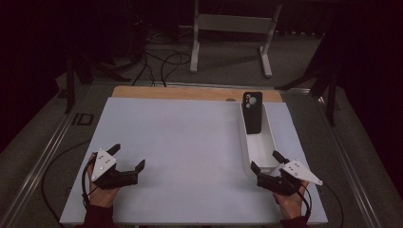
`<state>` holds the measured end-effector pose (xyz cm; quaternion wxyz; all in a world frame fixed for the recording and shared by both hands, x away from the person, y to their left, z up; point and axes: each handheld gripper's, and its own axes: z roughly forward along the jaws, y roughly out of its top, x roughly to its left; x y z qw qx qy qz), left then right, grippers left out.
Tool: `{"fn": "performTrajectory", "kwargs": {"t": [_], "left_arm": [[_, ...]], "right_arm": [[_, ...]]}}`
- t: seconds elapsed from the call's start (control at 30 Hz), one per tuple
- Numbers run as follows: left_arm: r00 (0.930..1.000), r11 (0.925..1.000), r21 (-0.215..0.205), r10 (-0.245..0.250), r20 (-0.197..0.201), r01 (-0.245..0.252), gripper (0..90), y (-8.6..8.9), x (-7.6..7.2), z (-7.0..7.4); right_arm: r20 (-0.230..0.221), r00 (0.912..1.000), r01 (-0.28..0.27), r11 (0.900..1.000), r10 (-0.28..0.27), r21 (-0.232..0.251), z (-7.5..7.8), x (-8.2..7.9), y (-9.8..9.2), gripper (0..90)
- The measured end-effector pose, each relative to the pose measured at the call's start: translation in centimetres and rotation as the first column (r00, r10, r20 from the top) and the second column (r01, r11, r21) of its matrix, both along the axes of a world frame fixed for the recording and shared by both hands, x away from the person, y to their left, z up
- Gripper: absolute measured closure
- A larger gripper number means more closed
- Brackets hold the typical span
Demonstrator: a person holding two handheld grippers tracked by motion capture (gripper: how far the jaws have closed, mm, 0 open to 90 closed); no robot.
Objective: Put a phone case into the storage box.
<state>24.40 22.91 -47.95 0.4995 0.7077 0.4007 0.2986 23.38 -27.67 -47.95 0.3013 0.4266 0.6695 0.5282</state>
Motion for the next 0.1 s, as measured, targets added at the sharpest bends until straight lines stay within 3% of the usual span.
{"fn": "performTrajectory", "kwargs": {"t": [0.1], "left_arm": [[1.0000, 1.0000, 0.005, 0.004, -0.002, -0.004, 0.0, -0.02, 0.02, -0.04]], "right_arm": [[0.006, 1.0000, 0.000, 1.000, 0.000, 0.002, 0.03, -0.04, -0.03, 7.9]]}}
